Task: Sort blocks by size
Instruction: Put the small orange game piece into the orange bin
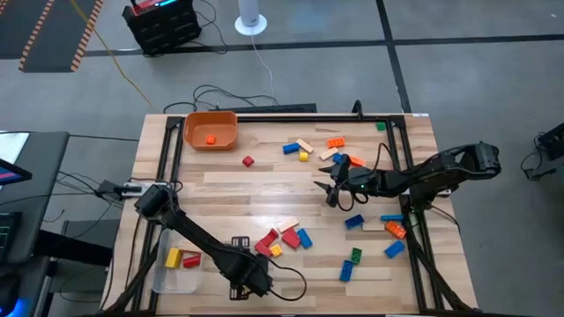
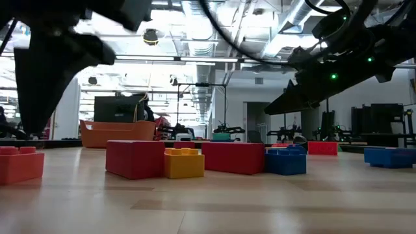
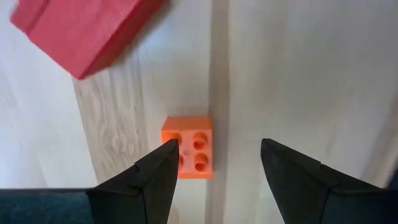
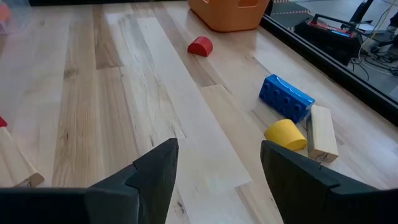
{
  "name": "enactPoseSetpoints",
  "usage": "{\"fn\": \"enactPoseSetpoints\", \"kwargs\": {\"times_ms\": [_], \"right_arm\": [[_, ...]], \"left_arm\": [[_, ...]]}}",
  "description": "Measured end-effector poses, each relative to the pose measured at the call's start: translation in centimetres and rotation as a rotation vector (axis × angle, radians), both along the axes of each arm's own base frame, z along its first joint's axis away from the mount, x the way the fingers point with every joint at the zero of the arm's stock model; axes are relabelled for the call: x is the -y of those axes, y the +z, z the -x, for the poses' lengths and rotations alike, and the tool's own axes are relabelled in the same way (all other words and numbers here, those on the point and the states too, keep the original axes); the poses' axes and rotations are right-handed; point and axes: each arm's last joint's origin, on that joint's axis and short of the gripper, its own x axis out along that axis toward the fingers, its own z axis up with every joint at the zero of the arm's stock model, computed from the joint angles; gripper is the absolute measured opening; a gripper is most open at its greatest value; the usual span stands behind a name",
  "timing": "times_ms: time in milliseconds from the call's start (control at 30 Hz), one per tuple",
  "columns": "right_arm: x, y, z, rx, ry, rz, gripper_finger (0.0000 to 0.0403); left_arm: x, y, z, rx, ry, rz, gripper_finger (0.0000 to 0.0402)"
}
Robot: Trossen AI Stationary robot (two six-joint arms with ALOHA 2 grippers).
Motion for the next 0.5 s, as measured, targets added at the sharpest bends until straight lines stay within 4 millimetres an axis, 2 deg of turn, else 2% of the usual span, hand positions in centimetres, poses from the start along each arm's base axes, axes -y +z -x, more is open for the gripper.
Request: {"fn": "enactPoseSetpoints", "kwargs": {"times_ms": [200, 500], "right_arm": [[0.0, 0.0, 0.0, -0.002, 0.000, 0.000, 0.0260], [0.0, 0.0, 0.0, -0.002, 0.000, 0.000, 0.0260]], "left_arm": [[0.0, 0.3, 0.0, -0.003, -0.021, -0.002, 0.0222], [-0.6, -1.7, 0.5, -0.022, 0.022, -0.016, 0.0222]]}}
